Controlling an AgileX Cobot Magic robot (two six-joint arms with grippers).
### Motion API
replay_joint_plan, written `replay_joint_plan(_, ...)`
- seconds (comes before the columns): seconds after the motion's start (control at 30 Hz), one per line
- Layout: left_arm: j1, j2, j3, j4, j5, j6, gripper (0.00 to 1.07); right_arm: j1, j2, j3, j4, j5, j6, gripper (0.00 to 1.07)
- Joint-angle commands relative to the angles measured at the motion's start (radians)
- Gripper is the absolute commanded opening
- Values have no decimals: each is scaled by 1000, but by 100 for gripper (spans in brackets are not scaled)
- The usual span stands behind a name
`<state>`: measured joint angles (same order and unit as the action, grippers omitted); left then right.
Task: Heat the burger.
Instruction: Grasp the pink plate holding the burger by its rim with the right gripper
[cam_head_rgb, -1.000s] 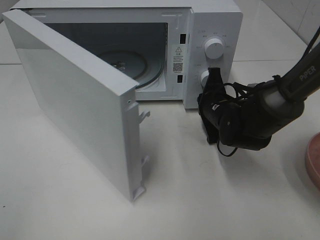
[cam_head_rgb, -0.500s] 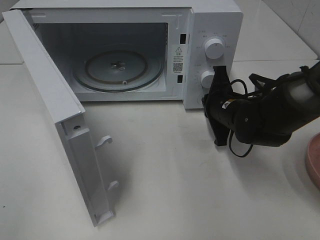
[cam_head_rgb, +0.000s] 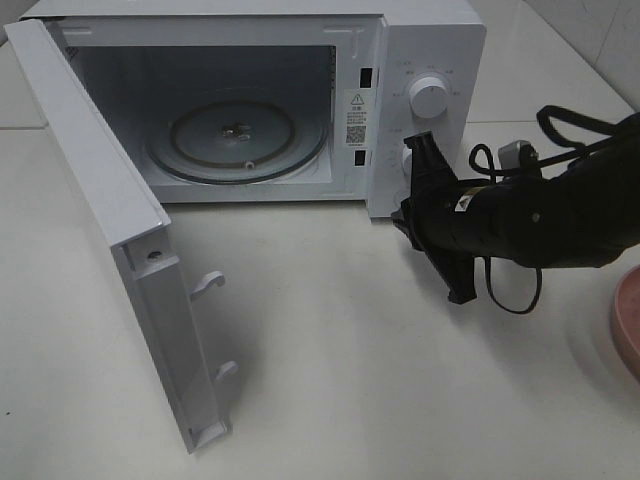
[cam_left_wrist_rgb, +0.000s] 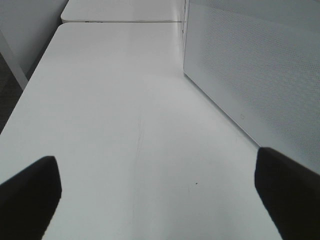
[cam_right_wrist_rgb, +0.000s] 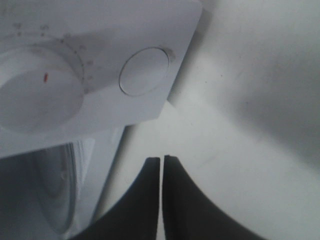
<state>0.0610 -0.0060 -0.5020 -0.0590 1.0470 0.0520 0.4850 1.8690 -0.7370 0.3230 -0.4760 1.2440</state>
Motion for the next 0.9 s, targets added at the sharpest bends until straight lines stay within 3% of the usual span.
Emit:
replay_joint_plan(0.03, -2, -24, 4, -4, -9, -1, 100, -5, -72, 1, -26, 197, -191, 6)
replay_joint_plan(0.13, -2, -24, 4, -4, -9, -1, 100, -5, -85, 1, -26, 238, -241, 7)
replay_joint_plan(0.2, -2, -24, 4, -4, -9, -1, 100, -5, -130, 1, -26, 367, -460, 8)
replay_joint_plan(0.4, -2, -24, 4, -4, -9, -1, 100, -6, -184, 1, -26, 509, -681, 9)
replay_joint_plan(0.47, -2, -24, 4, -4, -9, -1, 100, -6, -238, 1, -34, 629, -900, 10)
replay_joint_plan(0.57, -2, -24, 4, -4, -9, -1, 100, -6, -279, 1, -54, 701, -1023, 11)
replay_joint_plan(0.9, -2, -24, 4, -4, -9, -1, 100, -7, -392, 1, -139, 922, -1196, 15)
